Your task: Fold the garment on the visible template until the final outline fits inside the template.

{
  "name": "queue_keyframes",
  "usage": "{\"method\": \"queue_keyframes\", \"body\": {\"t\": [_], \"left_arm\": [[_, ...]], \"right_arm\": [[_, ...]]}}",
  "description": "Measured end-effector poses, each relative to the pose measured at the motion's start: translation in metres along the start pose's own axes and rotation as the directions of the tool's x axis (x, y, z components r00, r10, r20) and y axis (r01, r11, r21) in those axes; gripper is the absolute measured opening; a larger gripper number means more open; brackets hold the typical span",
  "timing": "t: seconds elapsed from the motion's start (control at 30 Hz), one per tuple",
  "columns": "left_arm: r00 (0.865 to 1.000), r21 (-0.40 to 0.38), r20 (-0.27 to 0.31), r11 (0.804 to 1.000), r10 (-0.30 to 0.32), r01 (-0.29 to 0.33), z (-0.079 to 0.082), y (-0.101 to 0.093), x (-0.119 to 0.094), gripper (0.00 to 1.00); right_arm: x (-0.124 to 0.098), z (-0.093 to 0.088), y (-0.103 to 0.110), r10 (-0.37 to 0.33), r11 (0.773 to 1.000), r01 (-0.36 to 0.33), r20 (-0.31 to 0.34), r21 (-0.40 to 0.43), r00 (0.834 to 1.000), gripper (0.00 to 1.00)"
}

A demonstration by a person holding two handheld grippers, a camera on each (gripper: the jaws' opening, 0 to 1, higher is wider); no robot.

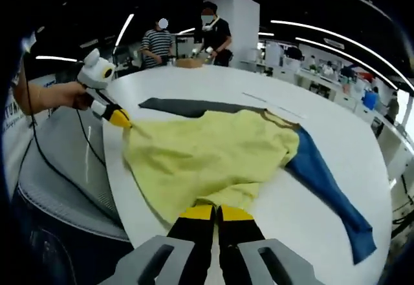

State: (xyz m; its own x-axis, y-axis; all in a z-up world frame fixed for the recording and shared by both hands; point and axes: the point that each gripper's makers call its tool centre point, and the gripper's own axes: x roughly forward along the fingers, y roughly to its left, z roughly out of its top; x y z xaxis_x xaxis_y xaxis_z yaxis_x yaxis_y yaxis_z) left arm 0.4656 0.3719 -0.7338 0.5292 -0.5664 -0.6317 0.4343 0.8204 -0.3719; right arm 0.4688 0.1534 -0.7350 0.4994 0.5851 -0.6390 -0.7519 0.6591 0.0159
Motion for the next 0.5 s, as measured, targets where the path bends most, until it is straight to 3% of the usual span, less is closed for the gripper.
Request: {"method": "queue_keyframes", "body": {"t": [0.3,0.5], "left_arm": [[1.0,0.008,-0.01,1.0,0.012,-0.012,-0.005,0.003,-0.001,0.0],[1.0,-0.001,-0.018,1.0,0.016,-0.016,-0.009,0.005,0.0,0.0]], "right_arm": [[0.026,-0.024,0.035,0.09,0.995,-0.088,-0.051,0.037,0.995,0.0],[0.036,-0.035,0.04,0.097,0.995,-0.094,-0.079,0.042,0.992,0.0]]}}
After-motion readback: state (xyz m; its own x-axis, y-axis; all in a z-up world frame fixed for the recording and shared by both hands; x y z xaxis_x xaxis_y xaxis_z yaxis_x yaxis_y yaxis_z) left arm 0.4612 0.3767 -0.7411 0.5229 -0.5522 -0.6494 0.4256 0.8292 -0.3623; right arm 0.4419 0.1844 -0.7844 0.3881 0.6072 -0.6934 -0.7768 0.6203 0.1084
